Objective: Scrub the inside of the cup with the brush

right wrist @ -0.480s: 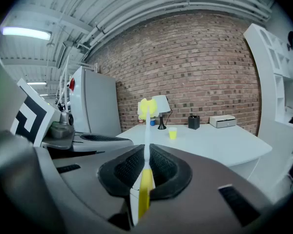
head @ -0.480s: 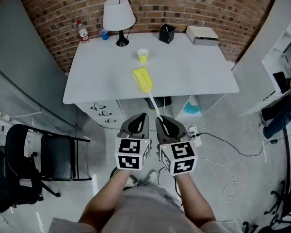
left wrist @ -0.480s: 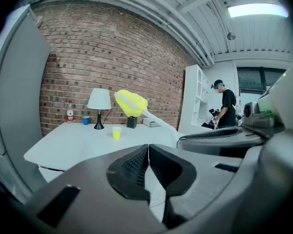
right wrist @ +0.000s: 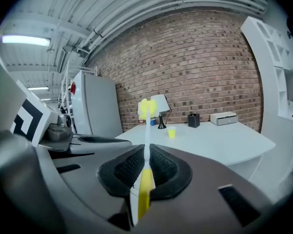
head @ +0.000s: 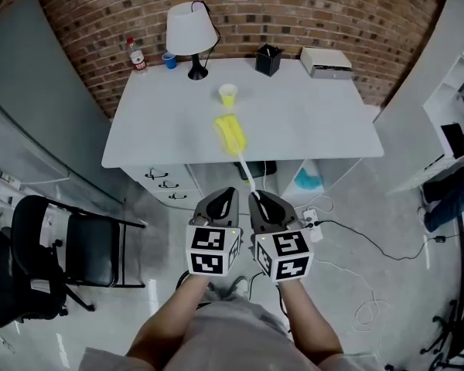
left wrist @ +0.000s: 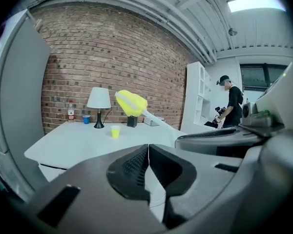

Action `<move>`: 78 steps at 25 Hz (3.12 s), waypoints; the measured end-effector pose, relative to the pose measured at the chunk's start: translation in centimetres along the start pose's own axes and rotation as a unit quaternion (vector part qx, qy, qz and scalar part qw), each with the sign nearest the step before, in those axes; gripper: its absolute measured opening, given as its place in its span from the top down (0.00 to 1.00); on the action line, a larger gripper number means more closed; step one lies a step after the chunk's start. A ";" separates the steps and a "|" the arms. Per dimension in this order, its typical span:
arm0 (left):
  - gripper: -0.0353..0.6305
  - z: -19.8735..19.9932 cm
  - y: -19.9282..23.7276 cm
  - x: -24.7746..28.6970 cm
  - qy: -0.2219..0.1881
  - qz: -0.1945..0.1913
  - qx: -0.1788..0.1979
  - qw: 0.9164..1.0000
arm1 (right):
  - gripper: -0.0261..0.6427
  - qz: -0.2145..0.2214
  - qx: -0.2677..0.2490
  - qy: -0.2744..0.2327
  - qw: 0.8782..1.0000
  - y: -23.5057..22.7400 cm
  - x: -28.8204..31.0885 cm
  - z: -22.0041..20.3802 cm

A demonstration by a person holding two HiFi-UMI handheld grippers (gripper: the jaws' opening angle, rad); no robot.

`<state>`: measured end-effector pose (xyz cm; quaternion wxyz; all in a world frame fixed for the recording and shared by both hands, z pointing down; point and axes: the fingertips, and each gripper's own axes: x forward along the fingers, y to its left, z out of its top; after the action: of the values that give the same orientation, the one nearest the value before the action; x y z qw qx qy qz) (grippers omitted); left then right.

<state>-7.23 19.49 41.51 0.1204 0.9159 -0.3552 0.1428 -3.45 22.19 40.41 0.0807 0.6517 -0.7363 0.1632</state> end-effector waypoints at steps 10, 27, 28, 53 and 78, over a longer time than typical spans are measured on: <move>0.93 0.3 -0.1 2.2 0.003 0.000 -0.001 1.000 | 0.92 0.002 0.005 0.004 1.000 -2.0 1.4 0.0; 0.93 3.2 8.7 12.3 0.013 -0.041 -0.007 0.999 | 0.92 -0.030 -0.002 0.032 0.999 -4.3 13.6 2.8; 0.93 3.4 9.2 13.0 0.014 -0.046 -0.007 0.999 | 0.92 -0.034 -0.002 0.033 0.999 -4.5 14.3 3.1; 0.93 6.1 17.9 23.6 0.005 -0.129 0.006 0.992 | 0.92 -0.077 -0.023 0.050 0.995 -7.3 27.2 8.1; 0.62 0.1 20.9 38.2 0.044 0.024 -0.046 0.998 | 0.92 0.064 -0.100 0.082 0.989 -18.0 34.0 7.4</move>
<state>5.48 -19.07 57.11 0.1740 0.8937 -0.3775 0.1691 10.30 -13.87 47.22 0.1952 0.5760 -0.7801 0.1469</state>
